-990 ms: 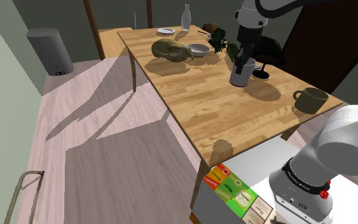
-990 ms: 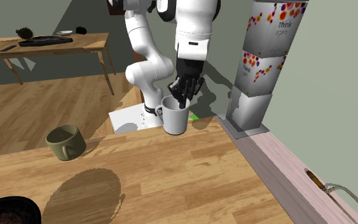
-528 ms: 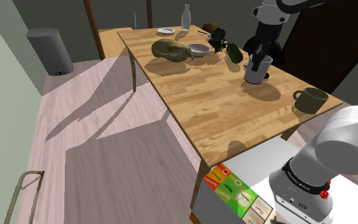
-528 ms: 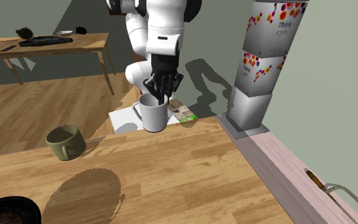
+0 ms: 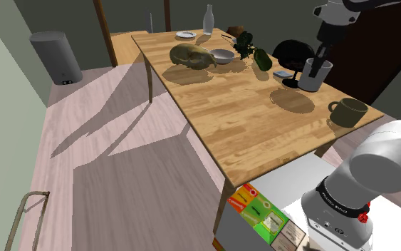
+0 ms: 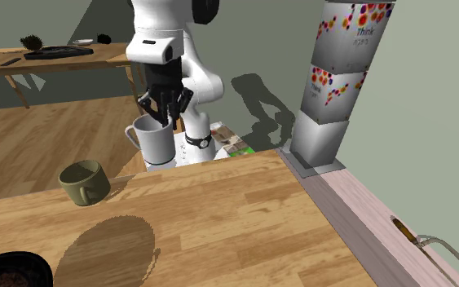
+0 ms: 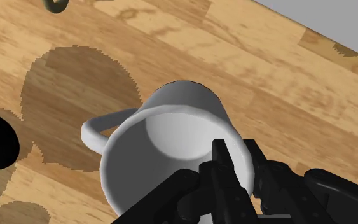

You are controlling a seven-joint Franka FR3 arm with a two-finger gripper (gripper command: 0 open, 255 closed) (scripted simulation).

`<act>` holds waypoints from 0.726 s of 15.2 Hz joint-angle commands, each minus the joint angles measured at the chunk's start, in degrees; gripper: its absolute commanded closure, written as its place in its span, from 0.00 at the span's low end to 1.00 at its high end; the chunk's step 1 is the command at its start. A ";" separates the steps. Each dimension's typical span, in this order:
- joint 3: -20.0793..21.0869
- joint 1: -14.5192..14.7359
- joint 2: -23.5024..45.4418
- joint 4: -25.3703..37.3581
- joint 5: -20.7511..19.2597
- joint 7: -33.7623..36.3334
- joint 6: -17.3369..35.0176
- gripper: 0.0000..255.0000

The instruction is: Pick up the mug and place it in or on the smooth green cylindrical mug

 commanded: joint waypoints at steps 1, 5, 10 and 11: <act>-2.43 -1.20 -0.46 0.55 -1.77 -2.97 -0.42 1.00; -7.05 -3.43 -1.40 1.70 -5.09 -8.51 -1.21 1.00; -13.12 -5.57 -0.99 4.56 -8.86 -15.57 -1.64 1.00; -14.38 -5.89 -0.71 5.31 -9.53 -16.99 -1.66 1.00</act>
